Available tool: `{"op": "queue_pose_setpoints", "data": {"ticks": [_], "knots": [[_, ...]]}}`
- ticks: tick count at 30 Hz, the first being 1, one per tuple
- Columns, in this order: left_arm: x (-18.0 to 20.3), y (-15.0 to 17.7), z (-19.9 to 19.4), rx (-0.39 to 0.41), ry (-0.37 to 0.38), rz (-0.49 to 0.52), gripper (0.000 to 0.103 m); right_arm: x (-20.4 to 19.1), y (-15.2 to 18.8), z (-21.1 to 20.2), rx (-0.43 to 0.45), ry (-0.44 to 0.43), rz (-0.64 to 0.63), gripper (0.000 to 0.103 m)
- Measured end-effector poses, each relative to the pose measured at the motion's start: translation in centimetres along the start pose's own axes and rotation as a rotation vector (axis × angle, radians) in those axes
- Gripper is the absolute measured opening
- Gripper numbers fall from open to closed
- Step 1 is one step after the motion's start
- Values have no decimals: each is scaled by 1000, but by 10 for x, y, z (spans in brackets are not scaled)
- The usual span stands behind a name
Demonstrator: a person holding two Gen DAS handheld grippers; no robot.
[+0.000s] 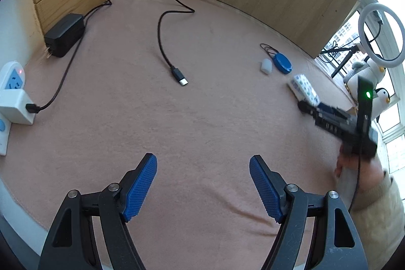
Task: Organize objects
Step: 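Move the right gripper to the dotted tissue packet and close on it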
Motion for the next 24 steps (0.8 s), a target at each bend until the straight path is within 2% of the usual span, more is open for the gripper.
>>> {"op": "queue_pose_setpoints", "data": {"ticks": [5, 12, 16, 18, 24], "knots": [[22, -5, 20, -42, 35, 22, 79, -55, 48, -37, 18, -12, 31, 49], [67, 11, 43, -136, 90, 79, 79, -119, 115, -89, 12, 50, 48, 51], [88, 22, 47, -172, 102, 120, 79, -123, 123, -95, 50, 54, 42, 54], [96, 25, 47, -187, 114, 124, 78, -121, 125, -98, 51, 38, 22, 61], [123, 31, 54, -231, 158, 156, 77, -122, 134, -105, 81, 12, -50, 62]]}}
Point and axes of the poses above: each gripper's, at about its wrist camera, not at the fingertips, and z roughly the way its jaws point, x to its right, y to its underside, the point moved 4 cm from there along z, roughly the way its jaws point, and after that the axes turned 5 degrees about x, right-handed, at the moved point
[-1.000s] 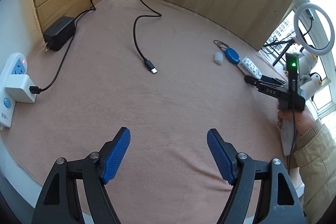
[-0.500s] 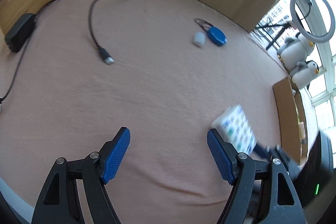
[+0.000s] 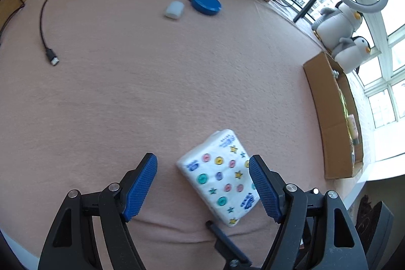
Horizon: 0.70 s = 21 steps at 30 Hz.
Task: Organize objects
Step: 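Move the right gripper to the dotted tissue packet and close on it, then lift the tissue packet with the right gripper and carry it over the box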
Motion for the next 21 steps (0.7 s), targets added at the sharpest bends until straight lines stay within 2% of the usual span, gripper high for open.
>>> {"op": "queue_pose_setpoints", "data": {"ticks": [4, 6, 8, 11, 21], "knots": [[6, 0, 7, -21, -8, 19, 75, -2, -1, 1, 4, -7, -9, 59], [9, -3, 10, -23, -15, 33, 71, -3, -2, 1, 6, -12, -13, 48], [12, -4, 11, -11, -29, 64, 64, -7, -3, 1, 9, -5, -21, 48], [15, -3, 10, 2, -26, 110, 61, -6, -3, 1, 6, -5, -6, 47], [22, -11, -10, 51, -7, 128, 59, -6, -12, -11, 34, 16, -4, 45]]}}
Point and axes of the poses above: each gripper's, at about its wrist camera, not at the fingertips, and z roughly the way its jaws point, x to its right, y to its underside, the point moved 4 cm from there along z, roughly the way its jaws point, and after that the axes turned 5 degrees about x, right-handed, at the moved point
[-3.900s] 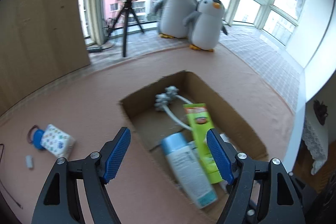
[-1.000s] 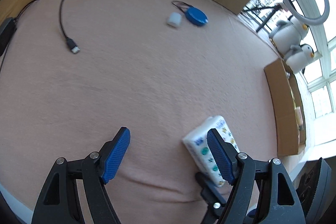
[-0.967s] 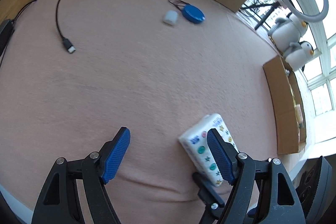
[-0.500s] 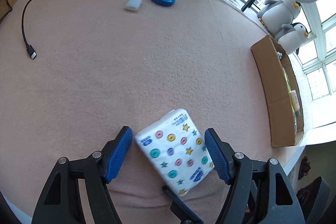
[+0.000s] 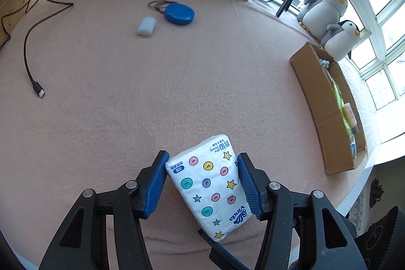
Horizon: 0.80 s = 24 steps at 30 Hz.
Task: Organize objects
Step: 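Lift the tissue packet with the right gripper and carry it over the box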
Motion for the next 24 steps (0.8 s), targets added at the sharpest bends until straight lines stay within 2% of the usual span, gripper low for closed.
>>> {"op": "queue_pose_setpoints", "data": {"ticks": [12, 24], "knots": [[19, -32, -56, 120, 6, 56, 59, 2, -40, -34, 108, 49, -15, 45], [27, -35, -54, 125, 3, 69, 59, 8, -42, -35, 122, 54, -5, 45]]}}
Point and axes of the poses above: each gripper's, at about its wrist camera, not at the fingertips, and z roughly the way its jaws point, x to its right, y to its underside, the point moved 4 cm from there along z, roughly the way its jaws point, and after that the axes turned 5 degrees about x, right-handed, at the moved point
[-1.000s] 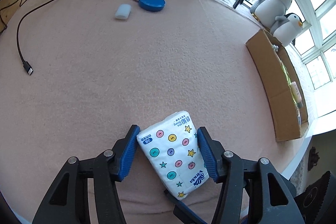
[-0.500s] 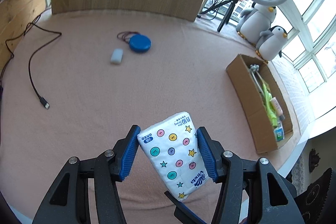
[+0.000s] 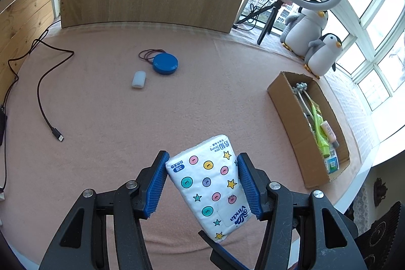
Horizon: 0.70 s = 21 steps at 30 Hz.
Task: Organize objects
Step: 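Lift the tissue packet with the right gripper and carry it over the box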
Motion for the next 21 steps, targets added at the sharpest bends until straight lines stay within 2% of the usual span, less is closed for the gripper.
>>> {"op": "queue_pose_setpoints", "data": {"ticks": [11, 17, 21], "knots": [[19, -11, 13, -14, 16, 41, 59, 31, -3, 6, 10, 22, 40, 45], [51, -21, 26, -31, 52, 103, 59, 56, 0, -1, 20, 70, 85, 45], [86, -28, 37, -50, 89, 165, 59, 76, 6, -12, 27, 121, 127, 45]]}}
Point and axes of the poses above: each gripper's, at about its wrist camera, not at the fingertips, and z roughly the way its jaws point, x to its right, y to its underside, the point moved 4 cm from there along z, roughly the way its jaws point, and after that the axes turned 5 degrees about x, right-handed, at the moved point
